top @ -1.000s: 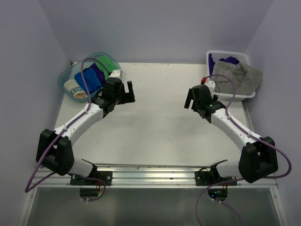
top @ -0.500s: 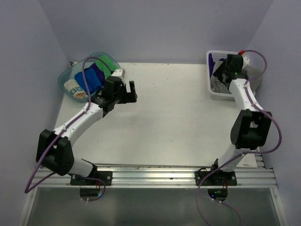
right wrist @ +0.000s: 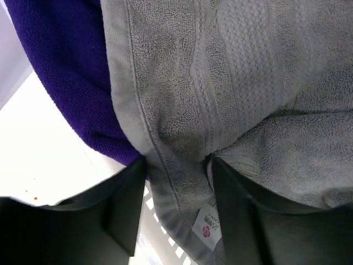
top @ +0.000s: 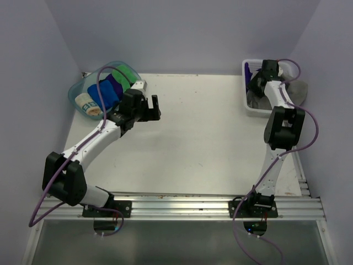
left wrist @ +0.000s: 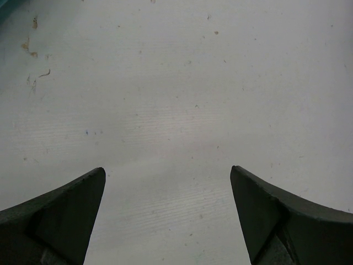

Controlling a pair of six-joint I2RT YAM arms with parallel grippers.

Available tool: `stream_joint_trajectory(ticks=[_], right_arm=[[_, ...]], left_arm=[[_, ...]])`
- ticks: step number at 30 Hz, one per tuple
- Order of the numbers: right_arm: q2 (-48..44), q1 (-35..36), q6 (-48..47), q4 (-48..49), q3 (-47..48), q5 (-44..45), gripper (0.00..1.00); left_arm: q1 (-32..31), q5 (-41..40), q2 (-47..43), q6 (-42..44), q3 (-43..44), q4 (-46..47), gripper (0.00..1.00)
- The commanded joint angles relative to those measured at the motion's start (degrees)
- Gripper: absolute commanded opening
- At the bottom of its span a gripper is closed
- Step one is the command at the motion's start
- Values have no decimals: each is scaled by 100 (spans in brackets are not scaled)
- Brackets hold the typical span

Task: Roll the towels
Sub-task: Grab a towel with the right arm

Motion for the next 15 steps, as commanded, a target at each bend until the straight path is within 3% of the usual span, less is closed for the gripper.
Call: stream_joint_trajectory(ticks=[1,2,5,7,10,15], right_arm=[[-21,-42,67,-165,355,-123,48],[-56,-51,85,-139,320,-105,36],[-266,-69,128,-25,57,-35,21],[-415,-69,138,54,-93,-26,20],[-776,-69,146,238,-444,35,9],[-1365,-78,181,388,-980,246,8]], left_arm=[[-5,-37,-28,93,234,-34,99],[-5,-54,-19,93,243,-52,100],[-5,-63,-19,84,243,-69,100],[-5,-54,-11,84,243,-61,100],[-5,-54,42,76,295,-61,100],[-5,-54,69,84,340,-96,99]])
